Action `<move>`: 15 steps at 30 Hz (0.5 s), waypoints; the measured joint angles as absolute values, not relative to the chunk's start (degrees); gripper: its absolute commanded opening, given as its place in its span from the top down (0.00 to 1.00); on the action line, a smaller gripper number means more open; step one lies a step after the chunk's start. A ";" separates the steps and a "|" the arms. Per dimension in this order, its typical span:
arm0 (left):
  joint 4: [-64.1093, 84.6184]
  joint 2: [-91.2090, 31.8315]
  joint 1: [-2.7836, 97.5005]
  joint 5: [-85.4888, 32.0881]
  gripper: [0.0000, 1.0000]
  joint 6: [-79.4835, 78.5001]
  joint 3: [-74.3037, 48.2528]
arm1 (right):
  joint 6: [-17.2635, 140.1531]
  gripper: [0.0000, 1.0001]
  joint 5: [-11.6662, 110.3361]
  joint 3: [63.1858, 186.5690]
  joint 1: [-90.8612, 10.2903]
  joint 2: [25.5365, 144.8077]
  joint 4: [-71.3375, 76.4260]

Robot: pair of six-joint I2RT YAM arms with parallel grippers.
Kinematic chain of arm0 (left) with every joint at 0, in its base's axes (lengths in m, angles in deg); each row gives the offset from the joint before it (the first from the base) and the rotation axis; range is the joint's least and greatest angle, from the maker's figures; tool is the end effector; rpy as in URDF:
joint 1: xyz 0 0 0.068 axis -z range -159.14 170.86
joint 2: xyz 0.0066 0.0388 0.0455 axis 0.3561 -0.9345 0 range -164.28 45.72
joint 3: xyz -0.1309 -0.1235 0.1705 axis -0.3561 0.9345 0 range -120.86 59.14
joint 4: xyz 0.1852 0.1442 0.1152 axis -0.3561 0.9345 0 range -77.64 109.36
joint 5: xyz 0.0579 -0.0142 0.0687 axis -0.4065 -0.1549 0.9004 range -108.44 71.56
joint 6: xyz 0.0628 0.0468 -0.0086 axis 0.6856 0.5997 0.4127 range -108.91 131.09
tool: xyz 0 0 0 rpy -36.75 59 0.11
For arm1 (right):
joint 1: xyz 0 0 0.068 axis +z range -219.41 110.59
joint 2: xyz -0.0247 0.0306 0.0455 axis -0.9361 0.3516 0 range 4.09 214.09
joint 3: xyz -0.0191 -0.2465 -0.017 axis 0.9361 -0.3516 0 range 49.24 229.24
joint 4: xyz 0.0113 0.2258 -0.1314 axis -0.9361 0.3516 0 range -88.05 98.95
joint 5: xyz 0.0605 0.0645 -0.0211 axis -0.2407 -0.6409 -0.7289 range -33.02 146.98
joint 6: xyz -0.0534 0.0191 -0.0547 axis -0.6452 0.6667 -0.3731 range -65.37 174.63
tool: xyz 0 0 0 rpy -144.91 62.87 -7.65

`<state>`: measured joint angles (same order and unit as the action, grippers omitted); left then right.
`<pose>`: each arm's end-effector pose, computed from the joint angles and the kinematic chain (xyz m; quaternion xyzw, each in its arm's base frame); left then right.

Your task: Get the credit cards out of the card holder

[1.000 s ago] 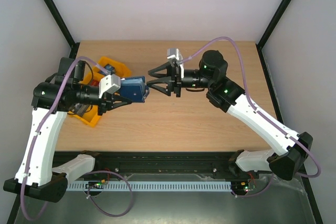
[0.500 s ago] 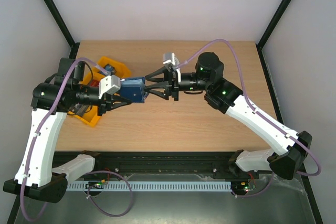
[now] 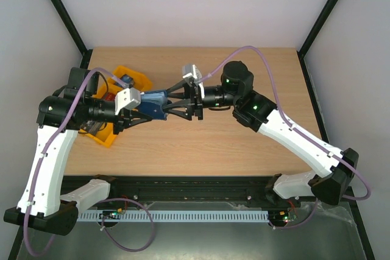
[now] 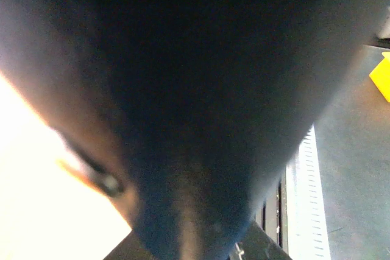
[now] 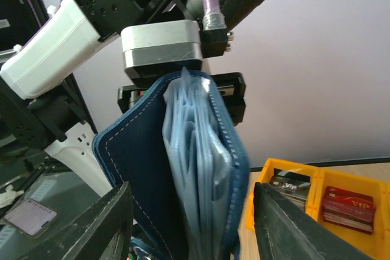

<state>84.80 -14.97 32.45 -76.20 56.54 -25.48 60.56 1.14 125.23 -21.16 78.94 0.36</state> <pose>0.1609 -0.0913 0.3929 0.5413 0.6378 -0.3418 0.4283 0.1669 0.2710 0.4135 -0.5361 0.4463 0.5789 0.4222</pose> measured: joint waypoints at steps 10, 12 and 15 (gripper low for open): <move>85.59 -14.95 32.45 -75.45 0.98 58.57 -25.19 | 59.10 0.81 -0.91 125.93 -19.52 80.30 1.74; 85.83 -14.88 32.52 -75.89 0.98 59.34 -25.06 | 58.75 0.89 -0.58 125.93 -19.55 80.30 1.74; 86.53 -14.64 32.85 -76.20 0.91 59.75 -24.60 | 58.36 0.98 -0.58 125.93 -19.61 80.71 1.72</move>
